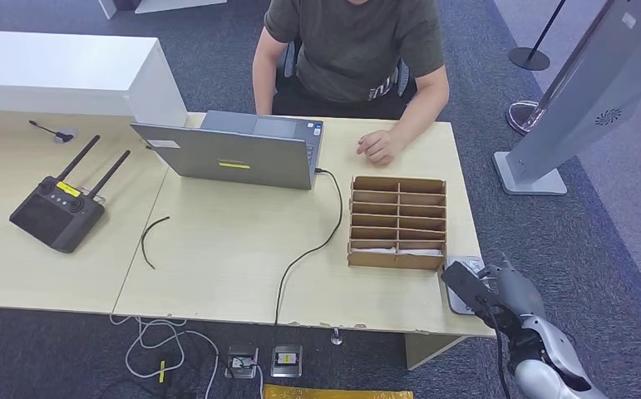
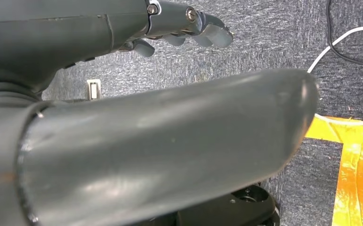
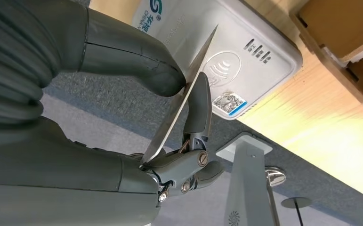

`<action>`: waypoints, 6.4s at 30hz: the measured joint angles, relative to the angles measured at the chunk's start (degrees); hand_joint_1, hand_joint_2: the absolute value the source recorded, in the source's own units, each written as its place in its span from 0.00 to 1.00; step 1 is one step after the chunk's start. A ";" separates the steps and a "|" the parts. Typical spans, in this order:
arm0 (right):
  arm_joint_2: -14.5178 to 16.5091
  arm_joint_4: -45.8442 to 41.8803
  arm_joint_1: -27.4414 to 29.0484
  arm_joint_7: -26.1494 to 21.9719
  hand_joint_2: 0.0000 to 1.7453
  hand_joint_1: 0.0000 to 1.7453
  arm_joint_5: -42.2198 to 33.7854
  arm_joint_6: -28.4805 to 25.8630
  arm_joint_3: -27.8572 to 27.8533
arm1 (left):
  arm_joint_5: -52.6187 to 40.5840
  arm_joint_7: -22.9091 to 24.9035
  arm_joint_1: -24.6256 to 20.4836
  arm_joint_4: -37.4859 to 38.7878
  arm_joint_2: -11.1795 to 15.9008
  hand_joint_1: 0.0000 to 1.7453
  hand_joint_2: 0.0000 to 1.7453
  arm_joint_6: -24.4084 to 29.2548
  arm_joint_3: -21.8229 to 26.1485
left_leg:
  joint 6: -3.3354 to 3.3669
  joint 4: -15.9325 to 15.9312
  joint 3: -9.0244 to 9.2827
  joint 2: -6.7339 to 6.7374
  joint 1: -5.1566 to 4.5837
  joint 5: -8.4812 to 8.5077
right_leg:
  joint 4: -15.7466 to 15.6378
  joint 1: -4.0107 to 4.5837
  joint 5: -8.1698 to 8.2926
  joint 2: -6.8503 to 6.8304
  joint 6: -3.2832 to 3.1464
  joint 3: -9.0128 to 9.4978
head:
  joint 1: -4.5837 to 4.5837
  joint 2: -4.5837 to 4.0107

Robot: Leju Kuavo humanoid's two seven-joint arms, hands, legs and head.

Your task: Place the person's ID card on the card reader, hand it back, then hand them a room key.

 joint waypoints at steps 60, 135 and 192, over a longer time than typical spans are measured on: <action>6.55 1.09 -21.03 -1.70 0.00 0.00 18.79 -2.75 5.45 | -4.80 1.11 -3.48 -0.44 -1.64 0.00 0.00 0.91 -0.79 | -0.11 0.01 -0.03 0.06 0.03 0.12 | 0.11 0.02 0.09 0.03 -0.02 -0.06 | 0.00 0.00; 0.73 -6.37 -14.89 5.61 1.00 0.00 21.65 5.85 21.46 | -1.36 -1.07 0.71 -0.76 -0.99 0.00 0.00 2.51 2.84 | -0.11 0.00 0.02 0.20 0.02 0.11 | 0.11 0.02 0.10 0.16 -0.04 -0.06 | 0.00 0.00; 5.66 4.38 -14.89 3.10 1.00 1.00 22.45 0.25 22.00 | -2.74 1.29 -0.90 -0.76 -0.44 0.00 0.00 1.64 2.64 | -0.12 0.00 0.03 0.21 0.03 0.11 | 0.11 0.02 0.10 0.17 -0.04 -0.06 | 0.01 0.00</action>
